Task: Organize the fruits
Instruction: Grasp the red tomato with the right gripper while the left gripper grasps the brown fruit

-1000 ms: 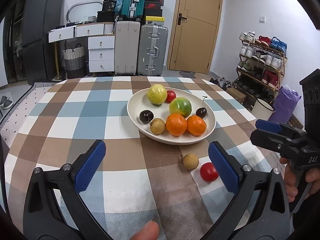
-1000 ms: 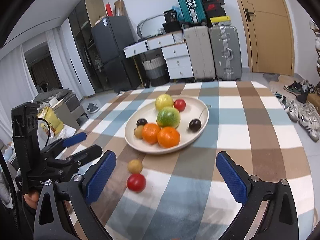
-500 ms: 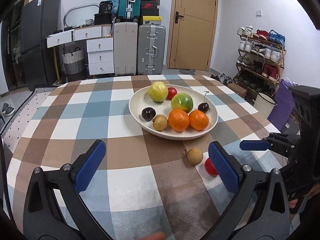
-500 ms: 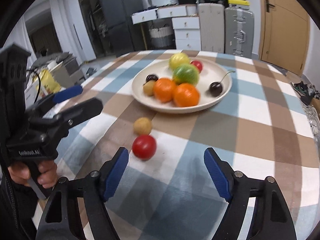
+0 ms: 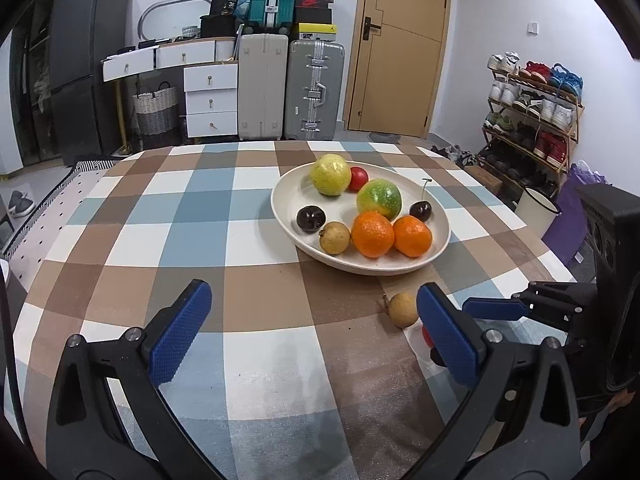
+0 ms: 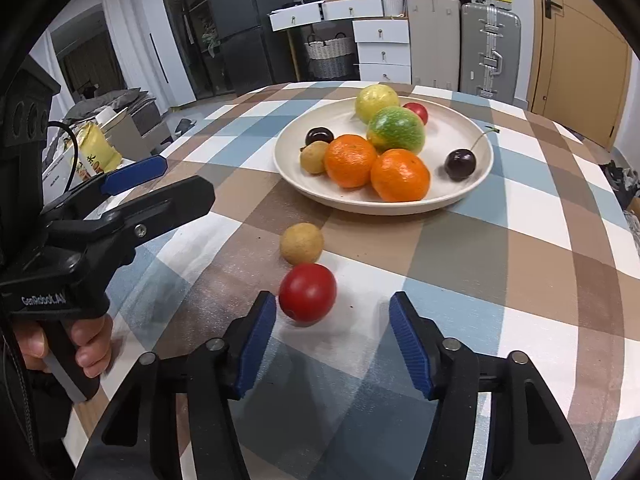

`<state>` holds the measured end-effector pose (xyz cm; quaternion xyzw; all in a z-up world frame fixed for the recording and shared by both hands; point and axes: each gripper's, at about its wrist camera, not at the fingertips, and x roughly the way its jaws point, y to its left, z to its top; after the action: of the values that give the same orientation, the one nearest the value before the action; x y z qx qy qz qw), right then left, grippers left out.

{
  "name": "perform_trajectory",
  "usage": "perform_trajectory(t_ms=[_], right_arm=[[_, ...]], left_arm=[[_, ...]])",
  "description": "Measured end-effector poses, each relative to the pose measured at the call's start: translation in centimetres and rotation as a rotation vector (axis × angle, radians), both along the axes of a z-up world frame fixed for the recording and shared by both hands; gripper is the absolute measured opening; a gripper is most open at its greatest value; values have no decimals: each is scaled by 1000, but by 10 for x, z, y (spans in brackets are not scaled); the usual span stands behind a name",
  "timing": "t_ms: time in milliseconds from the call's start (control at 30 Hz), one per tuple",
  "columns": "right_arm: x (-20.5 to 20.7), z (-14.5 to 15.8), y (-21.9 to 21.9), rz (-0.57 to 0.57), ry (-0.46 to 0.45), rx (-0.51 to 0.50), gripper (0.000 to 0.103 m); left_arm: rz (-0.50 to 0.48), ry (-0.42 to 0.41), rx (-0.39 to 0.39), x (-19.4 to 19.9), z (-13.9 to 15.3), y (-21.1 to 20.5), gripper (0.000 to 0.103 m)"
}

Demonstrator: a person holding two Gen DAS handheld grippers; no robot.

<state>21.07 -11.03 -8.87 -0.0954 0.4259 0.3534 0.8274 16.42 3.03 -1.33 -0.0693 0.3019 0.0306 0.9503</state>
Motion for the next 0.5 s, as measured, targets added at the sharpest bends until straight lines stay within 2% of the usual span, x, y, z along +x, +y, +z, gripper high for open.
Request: perform_trajectory(t_ms=[333, 367, 500], right_arm=[[3, 0, 7, 31, 5, 3, 37], [2, 0, 7, 36, 9, 9, 31], [5, 0, 5, 52, 35, 45, 30]], left_arm=[[-5, 17, 23, 3, -1, -5, 102], [-5, 21, 18, 4, -2, -4, 102], [-2, 33, 13, 5, -4, -3, 102]])
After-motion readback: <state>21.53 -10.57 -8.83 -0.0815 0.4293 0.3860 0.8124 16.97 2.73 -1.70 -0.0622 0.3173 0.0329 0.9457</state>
